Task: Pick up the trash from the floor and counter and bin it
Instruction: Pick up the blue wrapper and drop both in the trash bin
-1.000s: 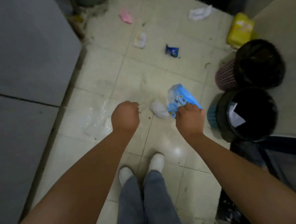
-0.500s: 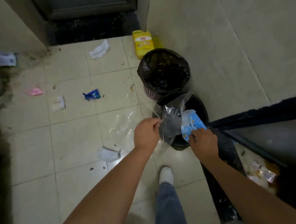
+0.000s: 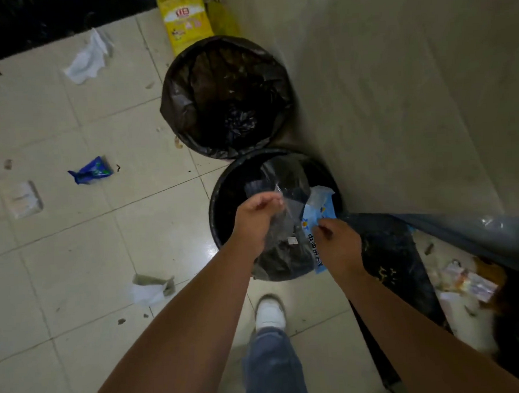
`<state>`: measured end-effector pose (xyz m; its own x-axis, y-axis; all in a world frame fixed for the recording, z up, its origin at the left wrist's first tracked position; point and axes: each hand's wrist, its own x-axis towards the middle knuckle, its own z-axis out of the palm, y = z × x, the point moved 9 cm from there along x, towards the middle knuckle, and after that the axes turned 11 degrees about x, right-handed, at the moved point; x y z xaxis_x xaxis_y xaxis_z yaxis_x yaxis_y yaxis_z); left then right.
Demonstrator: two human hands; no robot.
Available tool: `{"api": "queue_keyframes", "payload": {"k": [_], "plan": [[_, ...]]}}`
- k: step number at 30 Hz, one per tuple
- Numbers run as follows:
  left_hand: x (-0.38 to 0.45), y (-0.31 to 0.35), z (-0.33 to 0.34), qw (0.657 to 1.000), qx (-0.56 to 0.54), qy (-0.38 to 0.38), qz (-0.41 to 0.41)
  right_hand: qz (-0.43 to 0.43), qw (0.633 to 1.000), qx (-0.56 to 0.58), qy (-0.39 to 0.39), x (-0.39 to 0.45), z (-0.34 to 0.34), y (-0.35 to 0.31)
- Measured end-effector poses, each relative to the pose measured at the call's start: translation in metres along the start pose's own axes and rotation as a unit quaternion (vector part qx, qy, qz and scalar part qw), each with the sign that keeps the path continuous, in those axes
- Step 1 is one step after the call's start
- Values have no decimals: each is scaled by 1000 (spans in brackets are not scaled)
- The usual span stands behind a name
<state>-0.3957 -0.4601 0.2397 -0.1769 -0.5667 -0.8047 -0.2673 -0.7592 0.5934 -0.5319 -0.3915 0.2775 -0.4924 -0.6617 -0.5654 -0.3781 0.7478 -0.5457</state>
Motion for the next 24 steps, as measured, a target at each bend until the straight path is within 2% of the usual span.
{"api": "queue_keyframes", "payload": {"k": [3, 5, 6, 8, 10, 13, 17, 19, 21, 24], "plan": [[23, 0, -1, 1000, 15, 20, 8, -20, 999, -30, -25, 18, 5, 7], [37, -2, -17, 990, 115, 76, 18, -30, 997, -51, -44, 29, 16, 9], [43, -4, -25, 974, 200, 102, 26, -32, 996, -60, -56, 35, 26, 10], [55, -8, -37, 911, 388, 135, 43, -24, 993, -80, -82, 49, 51, 16], [64, -11, -39, 848, 505, 141, 76, -10, 988, -108, -109, 64, 82, 22], [78, -16, -37, 764, 620, 130, 123, 2, 978, -153, -142, 89, 127, 35], [92, -33, -38, 632, 761, 65, 129, 55, 961, -194, -192, 116, 177, 65], [93, -39, -36, 586, 797, 35, 140, 73, 958, -194, -201, 123, 189, 76], [90, -36, -37, 578, 802, 27, 148, 84, 960, -181, -196, 122, 190, 79], [78, -28, -44, 588, 796, 23, 142, 100, 958, -205, -175, 103, 173, 71]]}}
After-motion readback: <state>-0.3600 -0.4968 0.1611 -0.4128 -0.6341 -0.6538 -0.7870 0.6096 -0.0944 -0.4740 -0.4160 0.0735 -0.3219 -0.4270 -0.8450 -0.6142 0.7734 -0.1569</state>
